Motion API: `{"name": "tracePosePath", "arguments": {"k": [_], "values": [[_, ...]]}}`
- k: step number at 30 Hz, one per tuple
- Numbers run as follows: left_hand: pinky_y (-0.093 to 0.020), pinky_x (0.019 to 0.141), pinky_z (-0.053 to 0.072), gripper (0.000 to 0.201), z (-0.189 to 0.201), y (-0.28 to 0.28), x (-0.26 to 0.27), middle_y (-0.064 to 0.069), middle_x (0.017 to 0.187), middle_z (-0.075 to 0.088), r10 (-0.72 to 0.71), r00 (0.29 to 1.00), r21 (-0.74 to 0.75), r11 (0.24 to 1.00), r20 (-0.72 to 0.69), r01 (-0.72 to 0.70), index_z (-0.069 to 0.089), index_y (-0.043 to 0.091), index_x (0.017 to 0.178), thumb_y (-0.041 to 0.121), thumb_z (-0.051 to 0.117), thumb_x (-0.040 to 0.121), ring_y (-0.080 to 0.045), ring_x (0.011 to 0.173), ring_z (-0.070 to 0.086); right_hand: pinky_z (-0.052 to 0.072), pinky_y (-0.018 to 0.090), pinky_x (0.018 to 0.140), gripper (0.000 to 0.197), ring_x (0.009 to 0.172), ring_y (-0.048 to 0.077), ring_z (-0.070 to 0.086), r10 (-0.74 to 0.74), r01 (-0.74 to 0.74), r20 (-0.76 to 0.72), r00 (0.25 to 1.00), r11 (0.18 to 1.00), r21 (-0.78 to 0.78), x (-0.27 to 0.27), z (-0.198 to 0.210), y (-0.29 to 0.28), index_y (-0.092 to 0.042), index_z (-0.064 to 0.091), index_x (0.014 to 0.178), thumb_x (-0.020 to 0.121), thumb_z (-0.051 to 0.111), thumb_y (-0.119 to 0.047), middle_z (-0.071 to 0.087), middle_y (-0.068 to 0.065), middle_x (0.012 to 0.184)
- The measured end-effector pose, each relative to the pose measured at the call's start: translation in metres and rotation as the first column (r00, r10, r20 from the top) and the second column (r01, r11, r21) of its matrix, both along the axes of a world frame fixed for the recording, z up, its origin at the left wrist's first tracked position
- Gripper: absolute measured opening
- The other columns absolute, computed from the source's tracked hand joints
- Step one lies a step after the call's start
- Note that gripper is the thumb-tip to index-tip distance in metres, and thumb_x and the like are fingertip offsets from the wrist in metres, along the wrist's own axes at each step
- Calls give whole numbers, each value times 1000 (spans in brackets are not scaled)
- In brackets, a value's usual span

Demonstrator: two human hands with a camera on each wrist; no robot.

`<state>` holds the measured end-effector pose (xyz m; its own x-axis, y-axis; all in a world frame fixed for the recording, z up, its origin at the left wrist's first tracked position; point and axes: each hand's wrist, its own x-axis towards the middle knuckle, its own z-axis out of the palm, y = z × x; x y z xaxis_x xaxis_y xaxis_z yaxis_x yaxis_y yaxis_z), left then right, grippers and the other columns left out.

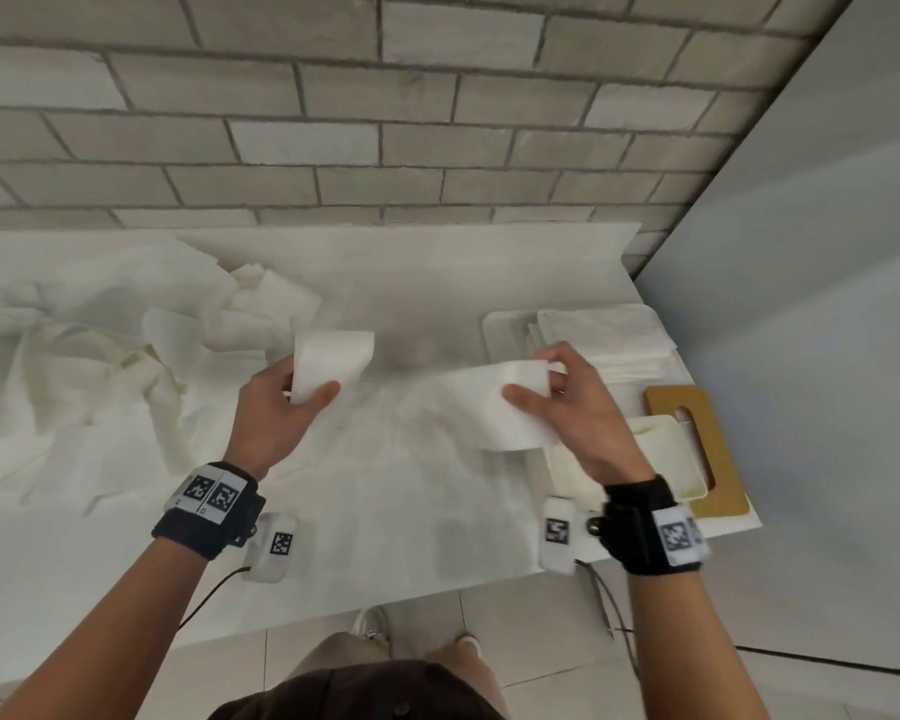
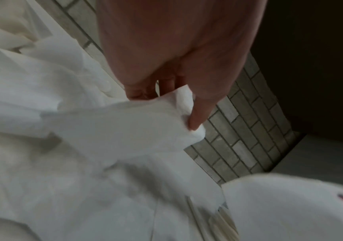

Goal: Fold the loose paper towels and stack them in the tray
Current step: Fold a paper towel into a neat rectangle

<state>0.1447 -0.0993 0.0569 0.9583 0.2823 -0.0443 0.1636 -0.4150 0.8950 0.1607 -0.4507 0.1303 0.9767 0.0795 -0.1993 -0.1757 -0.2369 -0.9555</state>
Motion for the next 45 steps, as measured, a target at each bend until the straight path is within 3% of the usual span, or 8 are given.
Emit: {"name": "tracePosePath", "arguments": {"k": [5, 9, 19, 25, 29, 35, 40, 45], "values": [[-36, 91, 61, 32, 16, -40, -1, 20, 102, 78, -73, 997, -61, 995, 12, 73, 68, 40, 110, 24, 85, 89, -2, 95, 74, 61, 30, 64, 45, 83, 18, 77, -138, 124, -25, 990, 942, -312, -10, -15, -102, -19, 55, 121, 91, 87, -16, 78, 5, 97], [-33, 92, 61, 34, 35, -97, -1, 25, 105, 77, -120, 992, -96, 988, 41, 123, 70, 35, 117, 22, 85, 89, 1, 97, 74, 53, 41, 86, 49, 102, 25, 62, -155, 133, 7, 988, 817, -561, -12, -53, -153, -17, 54, 124, 89, 88, -17, 56, -12, 99], [-41, 99, 59, 40, 71, -236, -13, 13, 123, 76, -152, 980, -182, 968, 127, 174, 71, 22, 131, 28, 83, 92, -4, 114, 71, 38, 28, 55, 43, 68, 13, 53, 23, 24, 57, 998, 716, -698, -20, -79, -189, -16, 44, 123, 97, 77, -5, 55, 2, 85], [-46, 99, 59, 36, 73, -288, -26, 10, 120, 77, -190, 974, -236, 948, 124, 215, 70, 22, 127, 24, 83, 93, -9, 113, 72, 55, 39, 79, 55, 93, 27, 67, 100, -54, 27, 995, 728, -684, -21, -70, -202, -17, 45, 136, 96, 81, -14, 65, 10, 108], [-45, 91, 59, 29, 84, -312, -32, 2, 112, 75, -267, 952, -265, 917, 147, 298, 66, 18, 120, 20, 80, 95, -18, 107, 72, 54, 29, 104, 40, 123, 8, 66, -91, 172, 330, 940, 959, -225, -38, -29, -209, -20, 51, 140, 106, 69, -30, 70, -5, 130], [-43, 65, 54, 28, 90, -346, -32, -6, 86, 72, -209, 949, -310, 909, 234, 277, 52, 2, 105, 17, 75, 99, -26, 78, 70, 64, 43, 91, 68, 114, 29, 76, 77, -82, 31, 997, 956, 280, -43, -9, -196, -32, 44, 147, 93, 84, -19, 78, 10, 122], [-35, 63, 58, 39, 63, -337, -32, 23, 86, 74, 61, 971, -194, 981, 230, -16, 46, 17, 114, 20, 80, 94, -8, 73, 72, 60, 37, 81, 54, 90, 19, 77, -192, 186, 28, 981, 971, 149, -37, -45, -218, -25, 55, 128, 88, 91, -18, 79, 13, 103], [-40, 60, 45, 48, -1, -328, -31, -2, 62, 55, -168, 982, 367, 922, 85, 126, 36, 22, 123, 20, 73, 93, -24, 55, 55, 56, 35, 66, 48, 78, 19, 72, -115, 218, 208, 971, 783, -582, -34, -79, -218, -21, 46, 125, 94, 83, -23, 74, 3, 90]]}}
